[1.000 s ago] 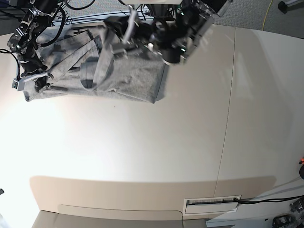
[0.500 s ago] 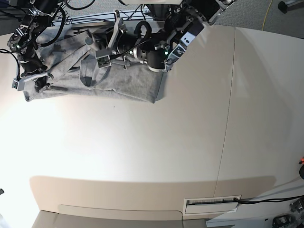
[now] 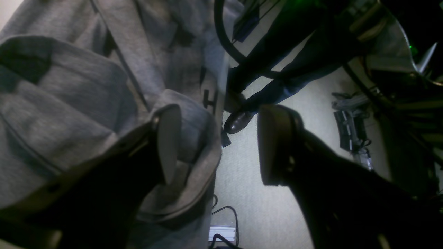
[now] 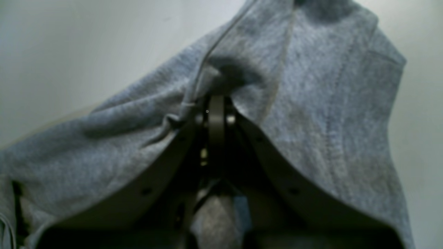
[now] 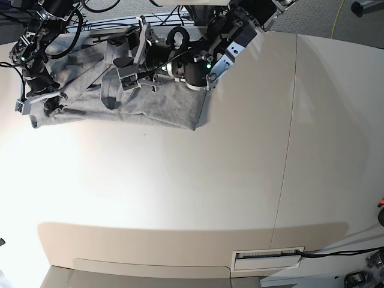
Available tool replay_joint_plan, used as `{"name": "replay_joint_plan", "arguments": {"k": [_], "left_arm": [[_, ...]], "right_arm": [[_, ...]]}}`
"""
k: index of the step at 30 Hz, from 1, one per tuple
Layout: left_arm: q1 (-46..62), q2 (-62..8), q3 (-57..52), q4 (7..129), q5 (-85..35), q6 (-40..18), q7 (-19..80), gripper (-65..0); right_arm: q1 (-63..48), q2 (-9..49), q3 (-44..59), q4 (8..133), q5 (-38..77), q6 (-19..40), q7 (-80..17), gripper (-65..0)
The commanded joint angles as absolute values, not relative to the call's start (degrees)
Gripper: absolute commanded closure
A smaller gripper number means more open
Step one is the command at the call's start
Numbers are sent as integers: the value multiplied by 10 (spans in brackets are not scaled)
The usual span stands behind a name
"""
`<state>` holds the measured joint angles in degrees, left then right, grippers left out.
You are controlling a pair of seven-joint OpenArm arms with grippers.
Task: Fold the T-shirt properly
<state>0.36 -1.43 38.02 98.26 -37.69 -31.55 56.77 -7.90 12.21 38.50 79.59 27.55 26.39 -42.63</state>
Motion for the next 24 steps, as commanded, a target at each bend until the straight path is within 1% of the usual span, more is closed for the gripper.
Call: {"name": "replay_joint_plan", "arguments": {"k": [1, 2, 3, 4, 5, 6, 7, 8, 10, 13, 16, 23, 24], "left_arm": [[-9, -7, 379, 993, -389, -320, 558, -356], [-13, -7, 377, 993, -389, -320, 562, -354], [-17, -7, 372, 994, -389, -319, 566, -335], [-20, -7, 362, 996, -389, -319, 575, -293], [-21, -7, 349, 999, -389, -319, 584, -229], [-21, -7, 331, 1002, -389, -320, 590, -142], [-21, -7, 312, 1002, -385, -321, 593, -38], [-20, -7, 293, 1002, -372, -328, 595, 0], [-20, -8, 262, 1001, -327, -339, 591, 0], [-19, -16, 243, 992, -284, -334, 578, 0], [-19, -27, 253, 971, -273, -332, 557, 0], [-19, -27, 300, 925, -251, -332, 532, 0], [-19, -27, 307, 921, -241, -325, 522, 0]], "right_arm": [[-76, 129, 387, 802, 276, 266, -431, 0], [-76, 129, 387, 802, 276, 266, -431, 0], [-76, 129, 387, 802, 276, 266, -431, 0], [-76, 128, 387, 802, 276, 266, -431, 0], [-76, 129, 387, 802, 276, 266, -431, 0], [-76, 129, 387, 802, 276, 266, -432, 0], [-76, 129, 387, 802, 276, 266, -432, 0], [-76, 129, 387, 802, 276, 266, -432, 0], [-76, 129, 387, 802, 276, 265, -432, 0], [-76, 129, 387, 802, 276, 265, -431, 0], [-76, 129, 387, 802, 276, 265, -432, 0], [-76, 129, 387, 802, 276, 266, -432, 0], [-76, 129, 387, 802, 276, 266, -432, 0]]}}
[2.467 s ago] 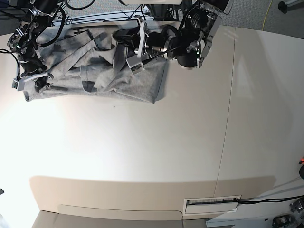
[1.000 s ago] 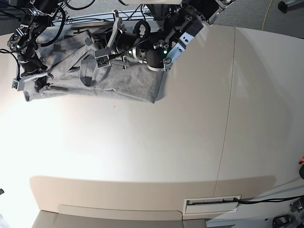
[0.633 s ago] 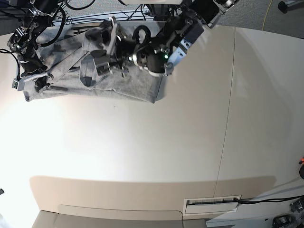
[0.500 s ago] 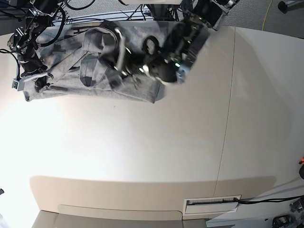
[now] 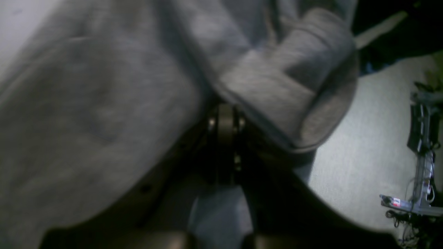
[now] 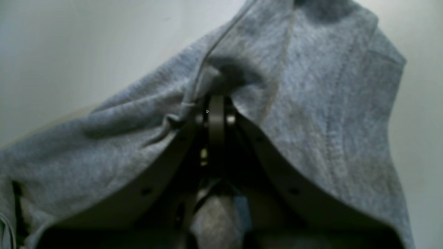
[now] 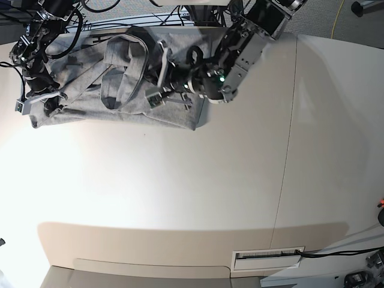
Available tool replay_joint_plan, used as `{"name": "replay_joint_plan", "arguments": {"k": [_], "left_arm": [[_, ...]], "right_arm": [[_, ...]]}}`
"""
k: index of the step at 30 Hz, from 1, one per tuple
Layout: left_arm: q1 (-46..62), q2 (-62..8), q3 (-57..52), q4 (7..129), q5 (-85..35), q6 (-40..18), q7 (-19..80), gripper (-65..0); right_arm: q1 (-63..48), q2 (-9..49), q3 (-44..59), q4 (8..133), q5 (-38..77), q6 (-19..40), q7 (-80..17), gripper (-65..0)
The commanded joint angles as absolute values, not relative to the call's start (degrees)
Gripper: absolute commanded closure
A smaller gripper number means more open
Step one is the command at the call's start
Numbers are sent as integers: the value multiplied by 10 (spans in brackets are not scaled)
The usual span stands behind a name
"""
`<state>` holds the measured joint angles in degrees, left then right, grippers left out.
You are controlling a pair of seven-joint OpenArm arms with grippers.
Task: Fold the T-shirt properly
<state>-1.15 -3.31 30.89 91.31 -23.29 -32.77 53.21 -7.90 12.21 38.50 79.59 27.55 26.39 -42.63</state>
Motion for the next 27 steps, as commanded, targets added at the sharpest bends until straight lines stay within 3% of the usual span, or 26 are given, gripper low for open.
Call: {"name": "replay_joint_plan", "arguments": {"k": [1, 10, 20, 27], "left_arm": [[-20, -25, 314, 917, -226, -316, 514, 0], [-21, -23, 359, 895, -164, -282, 488, 0], [-21, 57, 359, 894, -197, -285, 486, 0], [-27, 81, 359, 894, -198, -285, 432, 0]], "right_arm": [[-76, 129, 387, 802, 276, 266, -431, 0], [-76, 129, 387, 802, 276, 265, -431, 0], [-76, 129, 387, 802, 276, 266, -431, 0], [-76, 129, 387, 802, 276, 266, -431, 0]]}}
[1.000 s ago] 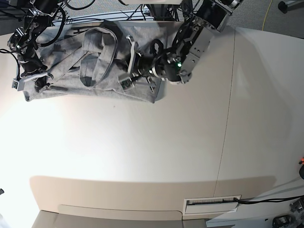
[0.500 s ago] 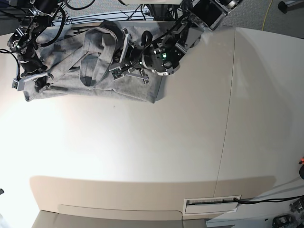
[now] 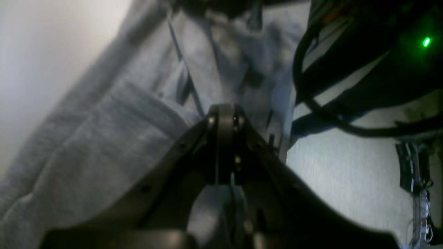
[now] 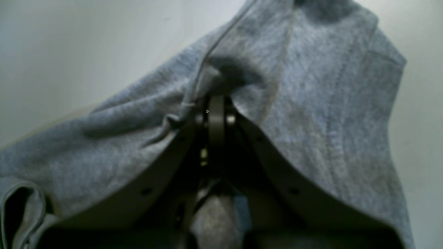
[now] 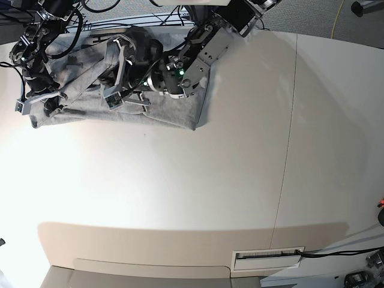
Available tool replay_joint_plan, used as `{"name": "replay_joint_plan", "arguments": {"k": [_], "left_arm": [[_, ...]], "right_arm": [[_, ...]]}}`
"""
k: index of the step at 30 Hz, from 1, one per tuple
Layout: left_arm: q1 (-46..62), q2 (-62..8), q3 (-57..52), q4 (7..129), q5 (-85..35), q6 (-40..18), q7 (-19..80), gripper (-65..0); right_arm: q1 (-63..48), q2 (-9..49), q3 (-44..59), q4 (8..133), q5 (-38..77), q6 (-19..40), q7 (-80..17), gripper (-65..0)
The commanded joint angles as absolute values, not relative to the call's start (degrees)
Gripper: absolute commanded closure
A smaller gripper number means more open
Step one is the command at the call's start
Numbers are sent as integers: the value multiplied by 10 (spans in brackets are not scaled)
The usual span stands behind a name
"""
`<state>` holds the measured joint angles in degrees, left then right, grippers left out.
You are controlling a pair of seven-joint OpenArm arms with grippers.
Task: Fold the T-shirt properly
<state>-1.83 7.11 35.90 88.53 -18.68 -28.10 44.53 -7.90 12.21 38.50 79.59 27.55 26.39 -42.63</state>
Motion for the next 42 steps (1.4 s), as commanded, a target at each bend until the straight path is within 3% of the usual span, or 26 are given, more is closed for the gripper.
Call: {"name": "replay_joint_plan", "arguments": {"k": [1, 5, 9, 17, 25, 38, 42], "left_arm": [[-29, 81, 359, 894, -206, -285, 433, 0], [-54, 73, 353, 896, -227, -344, 483, 0], [-67, 57, 314, 916, -227, -311, 562, 0], [-40, -40, 275, 933, -298, -311, 591, 0], [34, -55, 276, 979, -370, -374, 591, 0], [37, -54, 295, 974, -278, -355, 523, 0], [33, -52, 338, 959, -238, -323, 493, 0]], "right_arm": [[-76, 129, 387, 802, 276, 266, -431, 0], [-76, 129, 387, 802, 276, 266, -431, 0], [-76, 129, 387, 802, 276, 266, -431, 0], [-76, 129, 387, 802, 276, 265, -430, 0], [-76, 129, 387, 802, 276, 265, -431, 0], [-76, 129, 387, 802, 276, 266, -431, 0], [-76, 129, 387, 802, 276, 266, -431, 0]]}}
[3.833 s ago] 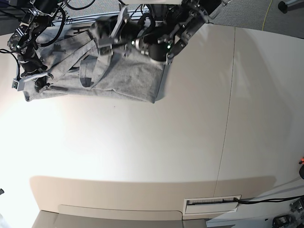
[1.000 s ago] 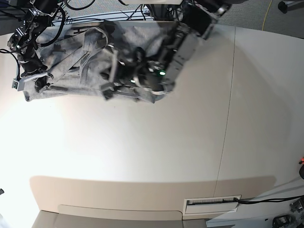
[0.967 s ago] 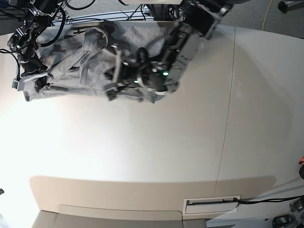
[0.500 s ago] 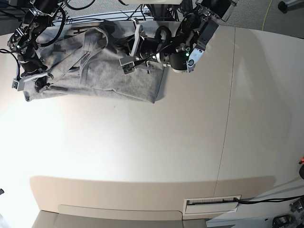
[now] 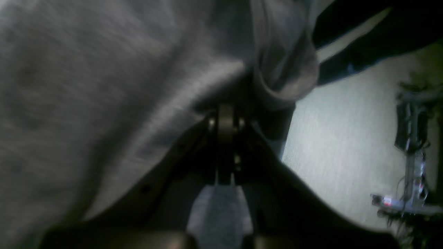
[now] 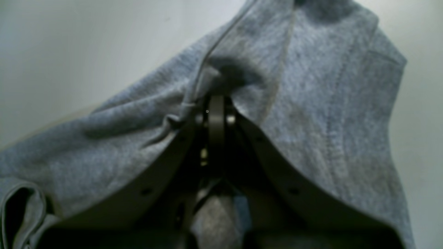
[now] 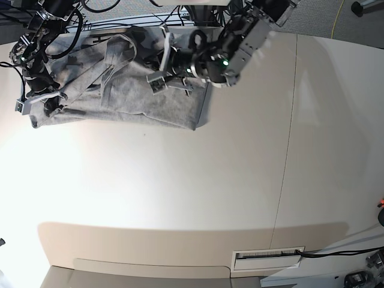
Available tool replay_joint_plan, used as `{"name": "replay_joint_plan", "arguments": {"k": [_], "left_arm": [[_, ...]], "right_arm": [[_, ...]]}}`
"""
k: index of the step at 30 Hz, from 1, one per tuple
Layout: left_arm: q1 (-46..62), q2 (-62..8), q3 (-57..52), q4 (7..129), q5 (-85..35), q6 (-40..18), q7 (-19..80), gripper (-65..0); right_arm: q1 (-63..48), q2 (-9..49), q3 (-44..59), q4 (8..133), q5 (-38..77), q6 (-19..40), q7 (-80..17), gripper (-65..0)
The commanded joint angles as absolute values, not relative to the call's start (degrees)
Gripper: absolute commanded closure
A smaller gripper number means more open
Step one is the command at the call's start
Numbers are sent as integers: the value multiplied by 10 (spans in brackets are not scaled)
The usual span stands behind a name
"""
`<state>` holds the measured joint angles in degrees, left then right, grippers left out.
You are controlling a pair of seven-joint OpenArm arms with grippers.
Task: Fold the T-shirt properly
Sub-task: 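Lift the left gripper up and away from the folded shirt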
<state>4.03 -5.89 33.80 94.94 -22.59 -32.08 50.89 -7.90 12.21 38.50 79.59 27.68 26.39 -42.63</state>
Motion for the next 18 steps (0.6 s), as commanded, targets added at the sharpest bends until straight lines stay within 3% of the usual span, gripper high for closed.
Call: {"name": "replay_joint_plan", "arguments": {"k": [1, 11, 18], "left_arm": [[31, -49, 346, 957, -230, -320, 492, 0], [26, 27, 396, 944, -207, -311, 483, 0], [-9, 66, 468, 843, -135, -281, 423, 0]], "right_arm": [[-76, 129, 387, 802, 276, 266, -431, 0], [-76, 129, 387, 802, 276, 266, -431, 0], [-76, 129, 387, 802, 276, 266, -431, 0]]}}
